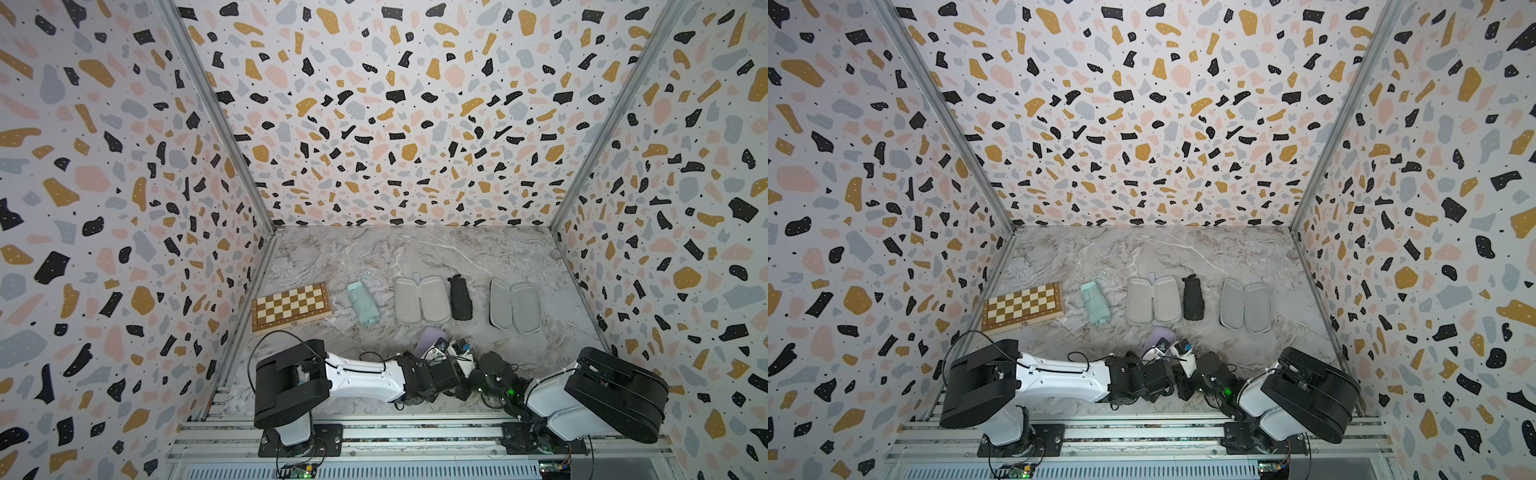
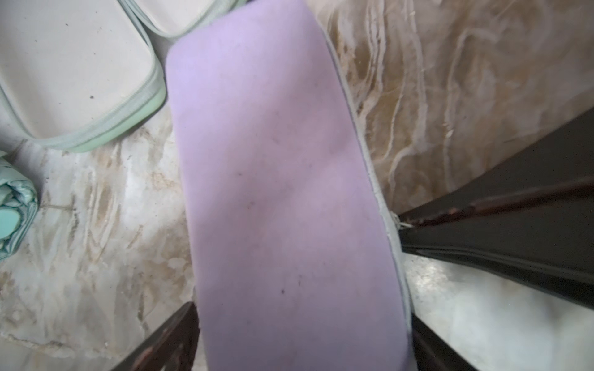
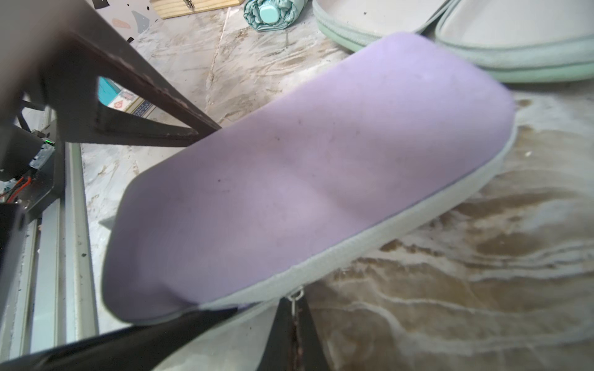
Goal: Put umbrellas into zippered umbrella sleeves
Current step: Adjust the umbrella sleeve at the center of the board, then zip the zipper on the umbrella sleeve.
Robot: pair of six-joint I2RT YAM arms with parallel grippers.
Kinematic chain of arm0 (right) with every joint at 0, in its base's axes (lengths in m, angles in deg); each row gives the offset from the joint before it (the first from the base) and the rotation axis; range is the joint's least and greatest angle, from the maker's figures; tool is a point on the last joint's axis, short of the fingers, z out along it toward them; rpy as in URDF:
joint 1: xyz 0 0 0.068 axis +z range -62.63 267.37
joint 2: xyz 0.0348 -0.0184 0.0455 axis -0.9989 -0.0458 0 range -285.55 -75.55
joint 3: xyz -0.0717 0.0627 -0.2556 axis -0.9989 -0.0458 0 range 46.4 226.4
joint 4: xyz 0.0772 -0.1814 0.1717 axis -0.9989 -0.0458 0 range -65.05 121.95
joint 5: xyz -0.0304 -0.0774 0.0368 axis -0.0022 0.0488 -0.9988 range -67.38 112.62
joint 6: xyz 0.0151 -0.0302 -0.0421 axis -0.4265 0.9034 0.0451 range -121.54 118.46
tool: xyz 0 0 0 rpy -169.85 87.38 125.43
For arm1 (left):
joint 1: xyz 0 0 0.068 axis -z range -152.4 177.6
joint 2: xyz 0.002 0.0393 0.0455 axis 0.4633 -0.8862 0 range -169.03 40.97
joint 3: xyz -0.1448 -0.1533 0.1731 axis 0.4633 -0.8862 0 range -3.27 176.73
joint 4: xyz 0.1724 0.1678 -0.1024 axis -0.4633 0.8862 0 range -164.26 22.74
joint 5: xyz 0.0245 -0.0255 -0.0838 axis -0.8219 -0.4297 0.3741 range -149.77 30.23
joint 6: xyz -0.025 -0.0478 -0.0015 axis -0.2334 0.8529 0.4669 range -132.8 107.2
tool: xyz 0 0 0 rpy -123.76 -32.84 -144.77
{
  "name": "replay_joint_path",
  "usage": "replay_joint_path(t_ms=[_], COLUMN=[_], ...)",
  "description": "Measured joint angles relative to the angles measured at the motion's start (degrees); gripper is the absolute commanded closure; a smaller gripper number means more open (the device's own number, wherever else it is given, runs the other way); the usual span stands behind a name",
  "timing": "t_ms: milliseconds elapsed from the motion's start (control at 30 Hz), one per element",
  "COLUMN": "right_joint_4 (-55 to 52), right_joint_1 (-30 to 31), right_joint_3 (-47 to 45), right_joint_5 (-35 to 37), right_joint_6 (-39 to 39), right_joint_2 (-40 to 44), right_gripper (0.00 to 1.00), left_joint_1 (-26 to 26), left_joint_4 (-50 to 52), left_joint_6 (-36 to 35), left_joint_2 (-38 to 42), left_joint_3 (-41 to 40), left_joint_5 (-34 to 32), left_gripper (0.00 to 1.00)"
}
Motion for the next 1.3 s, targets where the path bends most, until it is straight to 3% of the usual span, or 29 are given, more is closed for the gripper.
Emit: replay_joint_path(t_ms=[433, 600, 833, 1033, 1300], right_joint_4=[-0.09, -0.09, -0.09, -0.07, -0.55], right_joint_1=[-0.17, -0.17, -0.17, -0.37, 2.40], right_joint_3=[0.00, 0.00, 0.00, -0.02, -0.48], right_joint_5=[0.22, 0.35, 0.33, 0.61, 2.86], right_joint_6=[0.15, 0.42, 0.55, 0.90, 1.33], right_joint_2=[-0.31, -0.31, -0.31, -0.24, 1.11], right_gripper=[1.00, 1.00, 1.00, 1.00, 1.00], left_joint_1=[-1.51, -5.92, -14.84, -15.39, -16.17], left_joint_4=[-0.94, -4.81, -13.44, -17.88, -22.14], left_joint_6=[-0.72, -1.95, -6.19, -9.33, -9.46], left_joint_2=[7.15, 11.74, 7.21, 1.03, -2.01], left_joint_3=[-2.03, -5.51, -4.98, -2.05, -2.38], left_joint_5=[3.08, 6.27, 13.18, 15.30, 17.35], left_gripper=[0.03, 0.05, 0.06, 0.07, 0.19])
